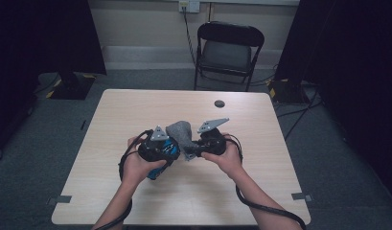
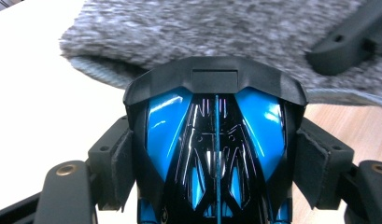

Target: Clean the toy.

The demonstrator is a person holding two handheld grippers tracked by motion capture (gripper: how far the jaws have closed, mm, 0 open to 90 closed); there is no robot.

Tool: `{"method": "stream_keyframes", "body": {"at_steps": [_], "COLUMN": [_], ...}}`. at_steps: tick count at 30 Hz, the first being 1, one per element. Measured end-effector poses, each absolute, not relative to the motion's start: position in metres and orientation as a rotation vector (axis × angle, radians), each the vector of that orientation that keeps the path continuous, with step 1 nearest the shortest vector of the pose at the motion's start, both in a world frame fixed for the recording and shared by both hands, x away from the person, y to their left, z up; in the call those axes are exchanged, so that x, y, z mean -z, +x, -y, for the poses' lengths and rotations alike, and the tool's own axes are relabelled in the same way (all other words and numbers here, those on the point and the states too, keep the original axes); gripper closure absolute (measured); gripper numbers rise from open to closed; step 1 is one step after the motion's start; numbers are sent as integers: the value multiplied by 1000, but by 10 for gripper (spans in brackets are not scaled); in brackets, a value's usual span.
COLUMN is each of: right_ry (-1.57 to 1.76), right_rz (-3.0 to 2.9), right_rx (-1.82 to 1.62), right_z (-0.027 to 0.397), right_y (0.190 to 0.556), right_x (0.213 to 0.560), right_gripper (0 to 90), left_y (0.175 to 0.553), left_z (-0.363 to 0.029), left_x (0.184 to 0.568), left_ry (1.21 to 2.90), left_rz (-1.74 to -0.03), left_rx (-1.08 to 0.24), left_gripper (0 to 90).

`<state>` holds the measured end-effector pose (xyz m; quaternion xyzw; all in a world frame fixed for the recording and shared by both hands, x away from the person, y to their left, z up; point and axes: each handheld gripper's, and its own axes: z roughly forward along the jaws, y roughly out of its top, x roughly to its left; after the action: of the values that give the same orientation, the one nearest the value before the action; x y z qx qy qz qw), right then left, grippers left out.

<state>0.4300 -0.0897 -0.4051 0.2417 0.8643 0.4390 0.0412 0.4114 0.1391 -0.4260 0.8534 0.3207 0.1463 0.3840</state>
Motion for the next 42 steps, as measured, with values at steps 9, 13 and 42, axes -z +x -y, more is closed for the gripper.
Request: {"method": "stream_keyframes", "body": {"at_steps": [9,13,42], "right_ry": [719,708,643], "right_rz": [-2657,-2662,-2698], "right_rx": [-1372,-1372,-1393], "right_z": [94,94,110], "right_y": [418,414,391], "right_x": [409,411,427], "right_gripper": [707,707,706], "left_y": [414,414,420], "left_z": [-146,-148,-164], "left_x": [424,423,420], "left_ry": [2164,2152,2130], "left_rz": [-839,-851,-912], "left_rx": [-401,-406,-454], "left_gripper": [255,255,255]}}
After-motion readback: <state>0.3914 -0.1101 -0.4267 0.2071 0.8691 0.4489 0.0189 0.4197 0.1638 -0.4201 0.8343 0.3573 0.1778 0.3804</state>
